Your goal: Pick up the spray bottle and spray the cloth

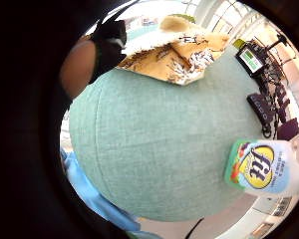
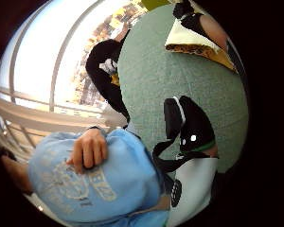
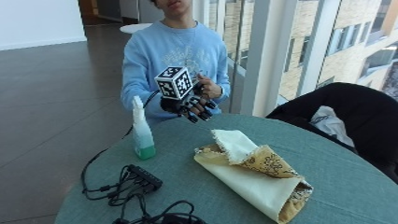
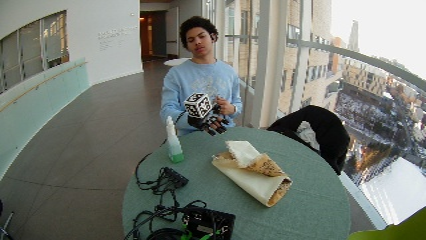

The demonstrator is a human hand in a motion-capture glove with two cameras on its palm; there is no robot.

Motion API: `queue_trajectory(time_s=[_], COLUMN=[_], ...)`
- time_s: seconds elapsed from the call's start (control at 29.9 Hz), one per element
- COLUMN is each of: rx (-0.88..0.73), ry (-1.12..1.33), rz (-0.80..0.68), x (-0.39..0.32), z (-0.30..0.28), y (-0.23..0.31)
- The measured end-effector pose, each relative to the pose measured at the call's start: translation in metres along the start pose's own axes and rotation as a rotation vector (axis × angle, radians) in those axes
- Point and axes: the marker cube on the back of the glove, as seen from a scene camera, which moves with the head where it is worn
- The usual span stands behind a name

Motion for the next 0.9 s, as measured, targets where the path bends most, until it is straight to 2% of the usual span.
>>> queue_trajectory(time_s=[0.3, 0.57, 0.74, 0.9], rx=[0.082, 0.179, 0.258, 0.421], ry=[-0.001, -0.034, -0.091, -0.279], rz=[0.004, 0.057, 0.167, 0.343], x=[0.003, 0.007, 0.025, 0.055], z=[-0.008, -0.027, -0.042, -0.054], y=[0.009, 0.063, 0.112, 0.14])
